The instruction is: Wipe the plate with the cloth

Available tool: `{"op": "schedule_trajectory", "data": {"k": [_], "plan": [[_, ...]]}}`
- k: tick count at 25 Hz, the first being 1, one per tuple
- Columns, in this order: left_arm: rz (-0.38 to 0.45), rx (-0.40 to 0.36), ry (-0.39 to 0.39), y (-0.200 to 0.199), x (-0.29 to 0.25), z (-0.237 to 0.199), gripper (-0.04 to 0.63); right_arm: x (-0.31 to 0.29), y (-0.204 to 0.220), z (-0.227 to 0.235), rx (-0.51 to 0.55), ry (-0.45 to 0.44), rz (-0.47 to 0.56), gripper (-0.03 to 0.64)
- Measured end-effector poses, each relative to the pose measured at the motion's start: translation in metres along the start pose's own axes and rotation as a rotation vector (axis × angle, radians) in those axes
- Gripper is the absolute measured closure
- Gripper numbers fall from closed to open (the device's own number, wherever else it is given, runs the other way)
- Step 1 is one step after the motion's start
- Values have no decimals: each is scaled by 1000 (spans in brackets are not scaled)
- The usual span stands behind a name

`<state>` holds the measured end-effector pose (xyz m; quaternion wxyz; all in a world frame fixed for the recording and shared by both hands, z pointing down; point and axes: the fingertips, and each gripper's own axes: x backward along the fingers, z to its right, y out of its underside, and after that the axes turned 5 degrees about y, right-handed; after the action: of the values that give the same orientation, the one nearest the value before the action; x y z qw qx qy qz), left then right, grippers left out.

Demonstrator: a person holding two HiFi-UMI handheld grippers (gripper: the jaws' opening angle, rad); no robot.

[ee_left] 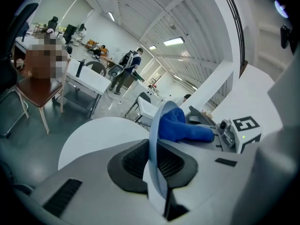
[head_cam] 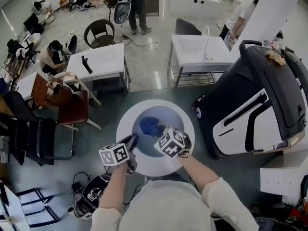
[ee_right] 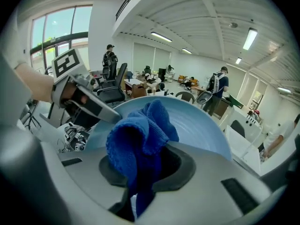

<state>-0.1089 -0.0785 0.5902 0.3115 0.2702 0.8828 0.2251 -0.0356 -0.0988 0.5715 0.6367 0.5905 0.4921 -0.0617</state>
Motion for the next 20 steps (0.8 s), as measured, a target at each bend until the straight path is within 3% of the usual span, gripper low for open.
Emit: {"op": "schedule_trajectory", "data": {"k": [6,13,17,20], "plan": [[42,17,-13,-13,7,-8,548,6,33,-32,-7,-72,-51,523],[31,14,-7,-6,7,-8,548,23,65,21,-108,43,-90,523],[-4,4,0,3,4,-3,548,24,57,49,-112,98,-79,523],[-26,-9,2,11,-1,1,548,16,41,47,-93,88,-52,523]]}}
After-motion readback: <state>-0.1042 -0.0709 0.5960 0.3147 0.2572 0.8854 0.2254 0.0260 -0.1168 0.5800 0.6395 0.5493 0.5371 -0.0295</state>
